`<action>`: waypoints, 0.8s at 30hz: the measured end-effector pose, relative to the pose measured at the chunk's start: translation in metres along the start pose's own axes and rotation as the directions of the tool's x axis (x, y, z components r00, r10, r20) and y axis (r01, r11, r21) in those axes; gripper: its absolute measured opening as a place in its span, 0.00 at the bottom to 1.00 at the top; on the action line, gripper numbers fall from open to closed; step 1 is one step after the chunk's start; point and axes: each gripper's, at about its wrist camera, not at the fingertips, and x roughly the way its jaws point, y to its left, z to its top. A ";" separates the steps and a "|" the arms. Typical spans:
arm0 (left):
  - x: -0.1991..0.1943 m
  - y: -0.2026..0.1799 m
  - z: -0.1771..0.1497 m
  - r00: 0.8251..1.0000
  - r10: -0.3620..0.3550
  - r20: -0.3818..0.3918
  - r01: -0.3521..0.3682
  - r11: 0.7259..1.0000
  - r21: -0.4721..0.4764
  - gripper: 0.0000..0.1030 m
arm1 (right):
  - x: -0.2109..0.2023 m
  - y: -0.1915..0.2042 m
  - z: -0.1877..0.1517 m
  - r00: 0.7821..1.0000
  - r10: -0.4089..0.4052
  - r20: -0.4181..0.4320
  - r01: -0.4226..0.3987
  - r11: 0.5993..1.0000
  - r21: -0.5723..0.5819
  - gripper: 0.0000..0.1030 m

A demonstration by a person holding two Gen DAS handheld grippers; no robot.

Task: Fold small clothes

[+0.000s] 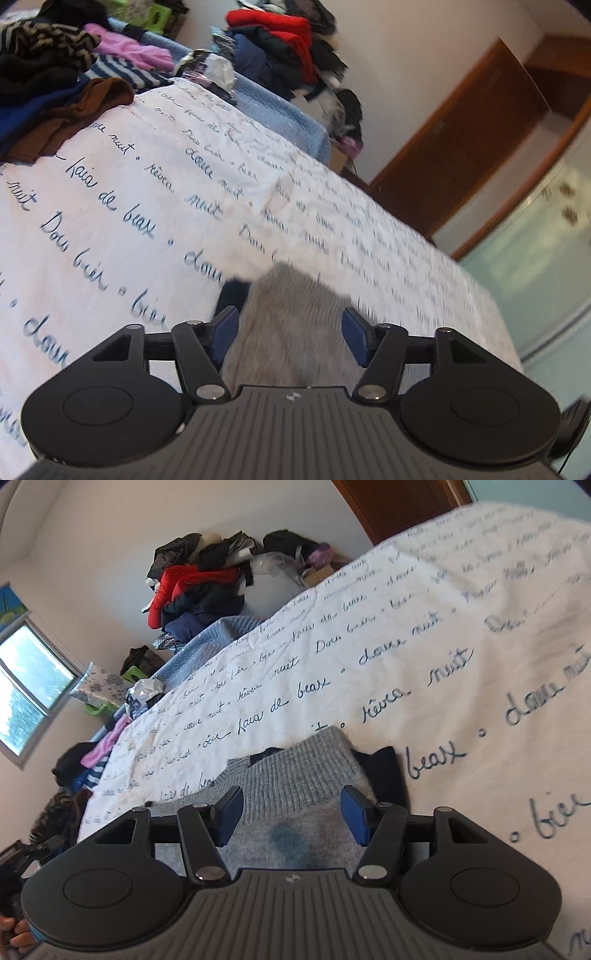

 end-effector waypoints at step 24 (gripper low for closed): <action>-0.072 0.051 -0.108 0.982 -0.126 -0.140 0.130 0.991 0.021 0.53 | -0.113 -0.015 -0.106 0.995 0.055 -0.081 -0.068 0.982 -0.175 0.65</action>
